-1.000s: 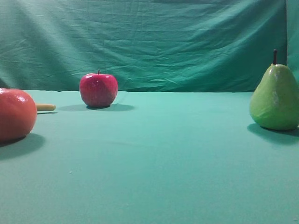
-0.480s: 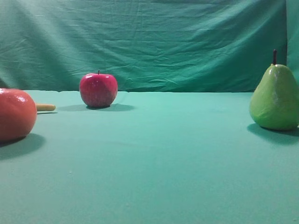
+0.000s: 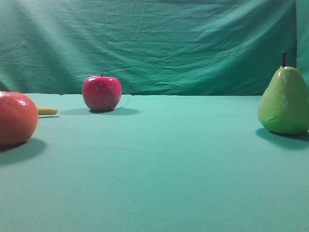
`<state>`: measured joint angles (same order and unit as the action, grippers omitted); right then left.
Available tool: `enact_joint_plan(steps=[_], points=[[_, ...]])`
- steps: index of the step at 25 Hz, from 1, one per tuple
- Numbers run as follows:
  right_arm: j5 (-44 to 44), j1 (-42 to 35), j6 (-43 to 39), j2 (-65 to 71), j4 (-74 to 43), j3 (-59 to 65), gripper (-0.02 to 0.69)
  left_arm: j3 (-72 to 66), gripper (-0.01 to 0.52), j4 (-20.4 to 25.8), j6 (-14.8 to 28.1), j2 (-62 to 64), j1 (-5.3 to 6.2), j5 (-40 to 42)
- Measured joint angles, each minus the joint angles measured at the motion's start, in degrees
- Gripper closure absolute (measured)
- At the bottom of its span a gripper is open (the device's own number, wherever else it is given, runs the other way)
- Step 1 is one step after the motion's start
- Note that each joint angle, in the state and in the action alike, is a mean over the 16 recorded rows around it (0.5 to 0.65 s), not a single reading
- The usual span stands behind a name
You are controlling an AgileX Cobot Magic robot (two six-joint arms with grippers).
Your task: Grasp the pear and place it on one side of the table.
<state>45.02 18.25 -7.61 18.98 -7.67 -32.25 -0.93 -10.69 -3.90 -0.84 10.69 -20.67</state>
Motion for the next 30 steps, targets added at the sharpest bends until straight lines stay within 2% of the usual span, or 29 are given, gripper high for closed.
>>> enact_joint_plan(steps=[7,12,19,30], points=[[-14.78,-6.33,2.08,-8.62,-2.81,17.14,0.665,0.0,0.514,0.0,0.0,0.0,0.0,0.0],[-21.14,-11.17,3.04,-14.64,-3.15,27.17,0.665,0.0,0.514,0.0,0.0,0.0,0.0,0.0],[-22.48,-14.86,2.92,-19.01,-3.1,33.11,0.665,0.0,0.514,0.0,0.0,0.0,0.0,0.0],[-22.16,-16.0,3.12,-19.58,-2.98,33.58,0.665,0.0,0.514,0.0,0.0,0.0,0.0,0.0]])
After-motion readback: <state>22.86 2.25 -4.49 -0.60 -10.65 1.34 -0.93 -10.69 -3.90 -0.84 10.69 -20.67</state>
